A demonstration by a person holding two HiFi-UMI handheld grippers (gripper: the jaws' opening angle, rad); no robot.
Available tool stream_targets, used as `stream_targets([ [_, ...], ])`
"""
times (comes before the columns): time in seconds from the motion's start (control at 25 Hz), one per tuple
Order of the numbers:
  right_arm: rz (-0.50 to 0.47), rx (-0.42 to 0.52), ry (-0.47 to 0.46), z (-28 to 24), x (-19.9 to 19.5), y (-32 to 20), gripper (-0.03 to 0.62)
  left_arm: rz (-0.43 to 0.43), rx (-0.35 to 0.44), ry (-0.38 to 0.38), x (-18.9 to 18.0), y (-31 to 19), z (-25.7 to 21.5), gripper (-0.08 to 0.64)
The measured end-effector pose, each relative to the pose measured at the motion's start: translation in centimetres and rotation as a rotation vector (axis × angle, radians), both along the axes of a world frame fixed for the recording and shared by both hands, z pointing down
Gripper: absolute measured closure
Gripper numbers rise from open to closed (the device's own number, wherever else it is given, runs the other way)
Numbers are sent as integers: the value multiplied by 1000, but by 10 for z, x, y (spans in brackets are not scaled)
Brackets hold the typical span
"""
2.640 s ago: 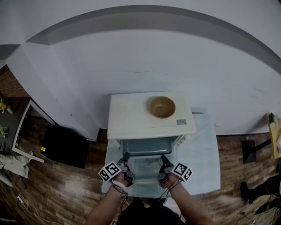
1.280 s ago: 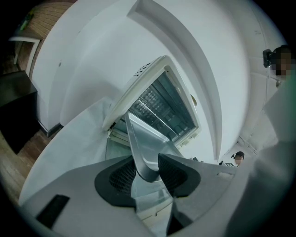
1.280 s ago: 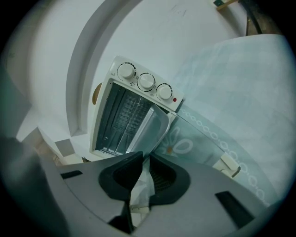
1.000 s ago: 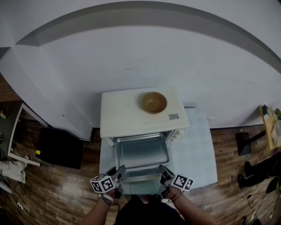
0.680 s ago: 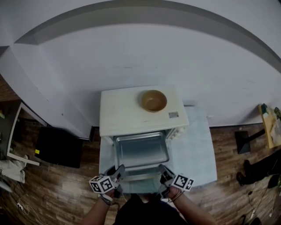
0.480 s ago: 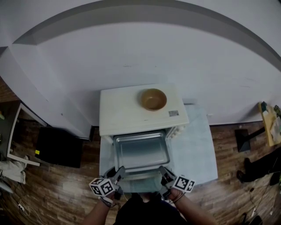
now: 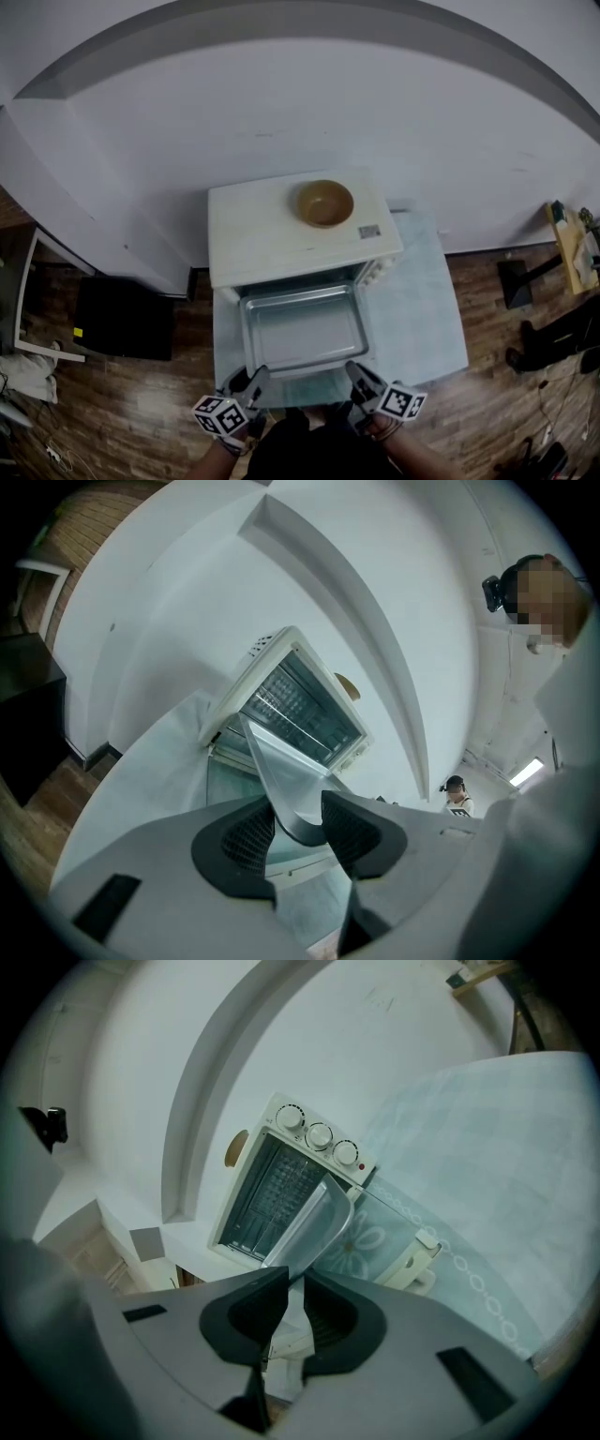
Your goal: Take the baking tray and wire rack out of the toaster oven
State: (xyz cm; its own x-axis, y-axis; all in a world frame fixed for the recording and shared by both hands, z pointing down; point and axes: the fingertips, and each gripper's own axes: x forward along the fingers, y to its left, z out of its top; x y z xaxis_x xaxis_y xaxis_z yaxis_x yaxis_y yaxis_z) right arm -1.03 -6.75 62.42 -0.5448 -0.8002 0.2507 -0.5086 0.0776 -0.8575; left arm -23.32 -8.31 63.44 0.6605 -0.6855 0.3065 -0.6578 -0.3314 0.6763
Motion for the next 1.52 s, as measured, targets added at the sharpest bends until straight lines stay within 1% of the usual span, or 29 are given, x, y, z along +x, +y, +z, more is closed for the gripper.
stream_targets([
  [0.2,33,32,46,-10,4,13,534,39,6,25,3,4,-5,405],
  [0.32,59,53,55,-15,8,17,534,61,17,38,10,3,-5,405],
  [0.44,80,67,51,-17,17,21,535,84,24,47,21,2,-3,405],
  [0.56,99,65,53,-17,36,27,534,102,36,41,40,3,-8,405],
  [0.76,113,81,40,-24,75,37,534,123,56,27,80,11,-15,405],
  [1.04,135,74,40,-24,145,62,532,146,66,18,150,31,-20,403],
  [1.16,139,86,29,-24,172,69,532,157,67,15,180,36,-19,403],
  [1.52,176,81,19,-19,258,82,534,175,62,28,265,43,-14,402],
])
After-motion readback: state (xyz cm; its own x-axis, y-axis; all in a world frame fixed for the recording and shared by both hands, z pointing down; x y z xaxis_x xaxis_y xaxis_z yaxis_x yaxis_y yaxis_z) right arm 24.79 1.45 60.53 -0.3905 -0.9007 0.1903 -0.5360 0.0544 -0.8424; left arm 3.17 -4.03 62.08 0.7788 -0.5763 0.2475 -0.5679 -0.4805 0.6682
